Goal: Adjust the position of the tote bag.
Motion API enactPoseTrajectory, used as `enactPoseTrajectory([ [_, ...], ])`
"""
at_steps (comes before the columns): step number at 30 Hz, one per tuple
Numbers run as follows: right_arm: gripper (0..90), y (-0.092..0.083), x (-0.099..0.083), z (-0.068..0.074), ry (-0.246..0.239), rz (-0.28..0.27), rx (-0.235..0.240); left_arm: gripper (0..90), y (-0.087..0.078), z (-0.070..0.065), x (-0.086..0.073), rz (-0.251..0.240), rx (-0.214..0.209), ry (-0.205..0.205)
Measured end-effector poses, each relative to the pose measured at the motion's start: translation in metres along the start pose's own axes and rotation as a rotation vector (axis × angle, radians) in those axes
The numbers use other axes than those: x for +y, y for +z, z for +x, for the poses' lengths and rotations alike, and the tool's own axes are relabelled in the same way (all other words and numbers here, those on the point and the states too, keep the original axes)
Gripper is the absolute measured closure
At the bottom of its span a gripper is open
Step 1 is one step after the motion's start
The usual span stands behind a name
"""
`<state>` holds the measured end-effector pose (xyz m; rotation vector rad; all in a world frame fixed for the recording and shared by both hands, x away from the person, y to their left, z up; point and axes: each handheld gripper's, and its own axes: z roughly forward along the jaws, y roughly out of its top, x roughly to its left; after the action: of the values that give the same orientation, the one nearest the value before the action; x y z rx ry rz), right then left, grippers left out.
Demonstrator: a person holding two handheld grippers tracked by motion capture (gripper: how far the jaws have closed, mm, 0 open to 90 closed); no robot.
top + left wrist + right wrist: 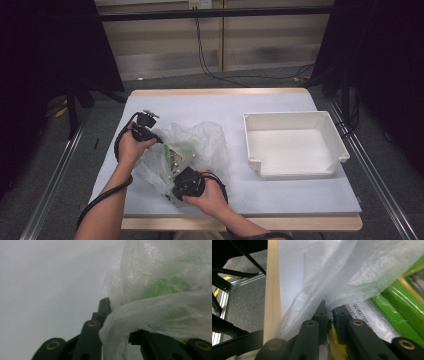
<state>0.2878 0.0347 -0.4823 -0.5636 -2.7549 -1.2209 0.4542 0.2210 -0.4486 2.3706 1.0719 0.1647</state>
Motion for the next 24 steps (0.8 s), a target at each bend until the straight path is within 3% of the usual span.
enactPoseTrajectory([
  [1,85.4,0.0,-0.001,0.001,0.007,-0.004,0.002,81.9,0.001,0.003,0.0,0.007,-0.006,0.016],
  [2,85.9,0.0,-0.001,0.001,0.007,-0.008,0.002,84.5,0.003,0.004,0.0,-0.007,-0.004,-0.006],
  [4,86.7,0.0,-0.004,0.001,0.011,-0.019,0.015,87.6,0.007,0.006,0.001,-0.005,-0.011,-0.01],
  [5,87.1,-0.001,-0.006,0.001,0.012,-0.027,0.022,88.2,0.007,0.008,0.001,0.007,-0.011,0.006],
  [7,88.0,-0.002,-0.009,0.001,0.019,-0.034,0.03,88.9,0.01,0.009,0.002,0.004,-0.013,-0.012],
  [13,89.2,-0.004,-0.012,0.003,0.002,-0.036,0.041,89.3,0.013,0.009,0.005,0.017,0.002,0.002],
  [15,89.2,-0.004,-0.011,0.003,0.001,-0.026,0.04,89.2,0.013,0.006,0.005,0.007,0.007,-0.01],
  [17,89.0,-0.004,-0.01,0.003,0.003,-0.022,0.039,89.2,0.01,0.007,0.005,0.024,0.005,0.028],
  [18,88.9,-0.003,-0.009,0.003,0.001,-0.025,0.038,89.2,0.01,0.005,0.005,0.013,0.009,-0.003],
  [19,88.8,-0.003,-0.008,0.004,-0.002,-0.022,0.04,89.1,0.008,0.006,0.004,0.004,0.004,-0.003],
  [20,88.3,-0.002,-0.008,0.005,-0.015,-0.021,0.035,89.1,0.006,0.007,0.004,0.003,-0.007,0.003],
  [21,87.2,-0.002,-0.008,0.007,-0.007,-0.02,0.033,89.1,0.006,0.005,0.004,-0.013,-0.008,-0.018],
  [23,83.7,-0.003,-0.008,0.006,-0.007,-0.026,0.026,89.0,0.002,0.005,0.005,-0.008,-0.012,0.007],
  [24,80.3,-0.004,-0.008,0.006,0.005,-0.026,0.017,89.0,0.001,0.004,0.005,-0.015,-0.013,0.001],
])
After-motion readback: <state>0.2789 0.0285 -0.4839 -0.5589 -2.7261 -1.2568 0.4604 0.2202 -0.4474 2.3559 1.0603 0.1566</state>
